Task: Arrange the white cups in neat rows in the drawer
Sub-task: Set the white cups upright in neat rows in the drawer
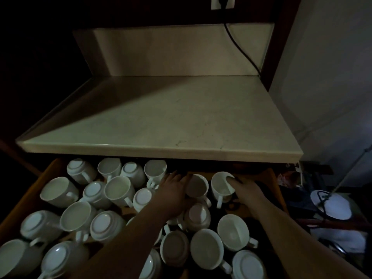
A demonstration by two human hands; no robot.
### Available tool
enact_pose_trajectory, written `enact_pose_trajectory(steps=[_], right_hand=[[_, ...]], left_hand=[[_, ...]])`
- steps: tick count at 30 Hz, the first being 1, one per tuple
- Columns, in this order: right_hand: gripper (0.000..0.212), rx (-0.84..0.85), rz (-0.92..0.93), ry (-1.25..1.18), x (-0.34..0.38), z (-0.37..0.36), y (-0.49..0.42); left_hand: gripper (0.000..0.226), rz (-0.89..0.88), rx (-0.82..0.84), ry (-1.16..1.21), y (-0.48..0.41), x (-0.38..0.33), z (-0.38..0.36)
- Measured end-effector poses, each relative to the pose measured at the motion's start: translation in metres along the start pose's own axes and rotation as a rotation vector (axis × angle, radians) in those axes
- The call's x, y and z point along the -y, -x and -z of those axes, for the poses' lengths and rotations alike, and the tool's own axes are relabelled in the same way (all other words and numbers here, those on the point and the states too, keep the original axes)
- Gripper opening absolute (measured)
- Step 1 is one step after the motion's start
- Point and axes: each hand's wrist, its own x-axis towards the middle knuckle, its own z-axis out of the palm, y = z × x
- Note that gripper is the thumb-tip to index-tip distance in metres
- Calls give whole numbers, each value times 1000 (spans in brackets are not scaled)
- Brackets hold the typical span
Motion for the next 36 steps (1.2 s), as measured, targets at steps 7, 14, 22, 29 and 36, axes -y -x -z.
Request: enact_pose_trajectory(steps=[7,14,22,29,36], right_hand=[[35,27,143,119,-12,-12,30],[47,-27,114,116,10,-10,8],[60,-118,276,569,7,-10,18],[33,188,592,929,39,-89,54],[66,247,622,944,83,-237,56]], left_hand=[[94,-72,-70,-32,-11,-4,2],[73,39,-67,-108,-30,-8,0],[79,106,-93,24,-14,0,16],[45,183,-85,-146,65,124,66],[52,41,99,-141,107,245,79]])
